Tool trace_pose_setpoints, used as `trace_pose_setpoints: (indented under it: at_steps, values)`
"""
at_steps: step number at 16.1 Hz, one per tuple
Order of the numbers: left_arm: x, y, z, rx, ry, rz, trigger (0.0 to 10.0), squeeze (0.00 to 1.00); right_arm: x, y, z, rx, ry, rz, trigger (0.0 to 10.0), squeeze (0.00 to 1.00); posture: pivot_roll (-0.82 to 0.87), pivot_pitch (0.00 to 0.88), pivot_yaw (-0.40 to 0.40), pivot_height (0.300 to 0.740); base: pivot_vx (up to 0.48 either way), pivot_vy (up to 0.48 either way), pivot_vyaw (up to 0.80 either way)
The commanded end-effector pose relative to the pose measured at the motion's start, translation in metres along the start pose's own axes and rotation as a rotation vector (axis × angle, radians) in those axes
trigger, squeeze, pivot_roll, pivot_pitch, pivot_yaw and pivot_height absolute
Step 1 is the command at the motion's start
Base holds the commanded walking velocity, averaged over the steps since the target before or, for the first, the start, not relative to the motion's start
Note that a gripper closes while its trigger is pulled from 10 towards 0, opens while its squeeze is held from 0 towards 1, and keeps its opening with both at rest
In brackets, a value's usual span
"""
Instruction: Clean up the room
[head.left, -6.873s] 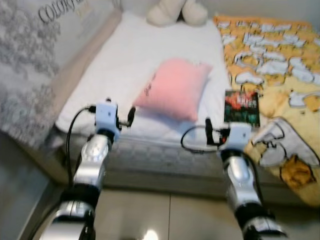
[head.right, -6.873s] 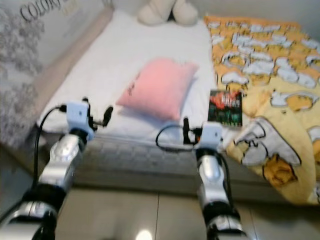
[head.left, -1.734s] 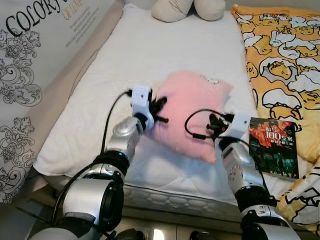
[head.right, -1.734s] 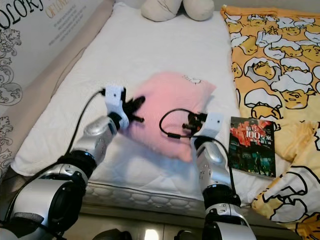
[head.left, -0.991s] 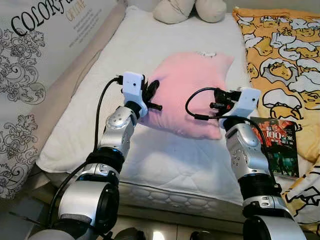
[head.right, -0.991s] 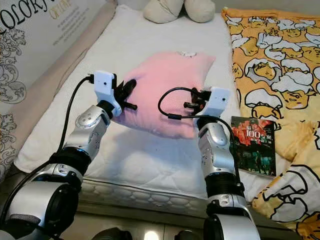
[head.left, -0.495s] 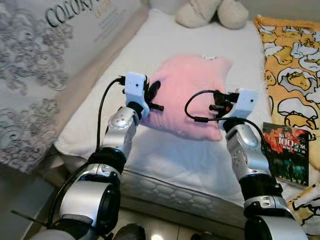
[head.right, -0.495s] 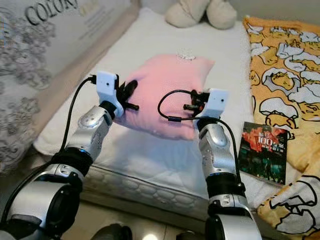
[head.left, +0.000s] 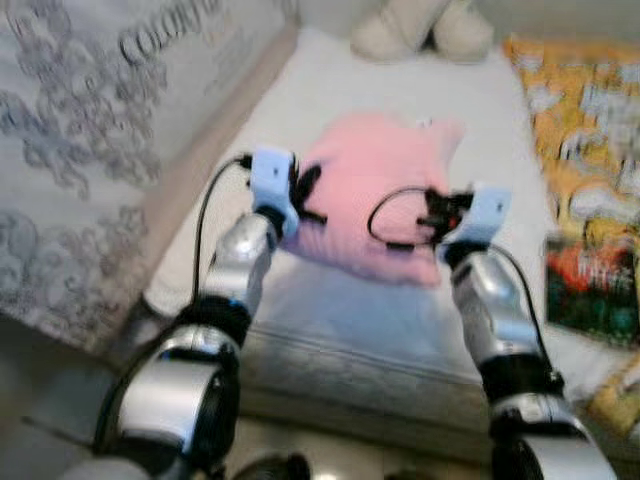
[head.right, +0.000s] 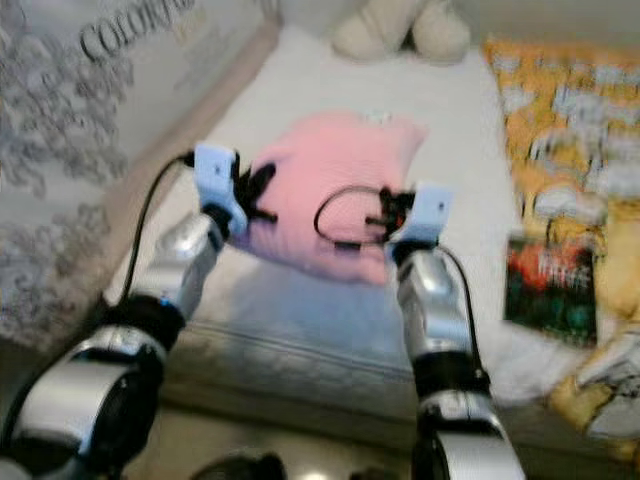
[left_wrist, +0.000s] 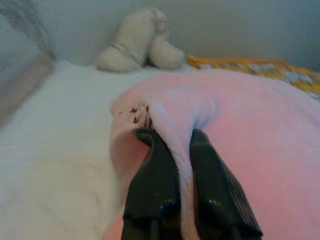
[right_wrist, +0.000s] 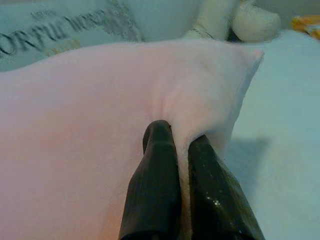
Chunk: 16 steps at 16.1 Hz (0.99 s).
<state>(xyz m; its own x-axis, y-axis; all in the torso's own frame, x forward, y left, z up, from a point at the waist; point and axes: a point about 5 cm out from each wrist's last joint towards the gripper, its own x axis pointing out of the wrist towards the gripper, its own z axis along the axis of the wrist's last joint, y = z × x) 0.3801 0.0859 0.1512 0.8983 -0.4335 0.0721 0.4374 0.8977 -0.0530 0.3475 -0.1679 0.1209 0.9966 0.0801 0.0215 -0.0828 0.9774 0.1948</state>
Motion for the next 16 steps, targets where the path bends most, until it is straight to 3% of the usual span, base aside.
trace_pose_setpoints:
  at_steps: [1,10,16]
  values:
    - [0.0006,0.0071,0.0071,0.012,-0.019,0.024,0.0,0.00,-0.0002,-0.0072,0.0058,-0.015,-0.030,-0.040,0.0,0.00,-0.06,0.000,0.060,0.740,0.000,0.480,0.00]
    - [0.0019,0.0058,0.0057,0.002,-0.010,0.032,0.0,0.00,0.0002,-0.0075,0.0046,-0.019,-0.026,-0.031,0.0,0.00,-0.06,0.000,0.057,0.740,0.000,0.480,0.00]
    - [0.0036,0.0043,0.0108,0.041,-0.040,0.040,0.0,0.00,0.0000,-0.0081,0.0047,-0.031,-0.029,-0.029,0.0,0.00,-0.06,0.000,0.060,0.740,0.050,0.000,0.00]
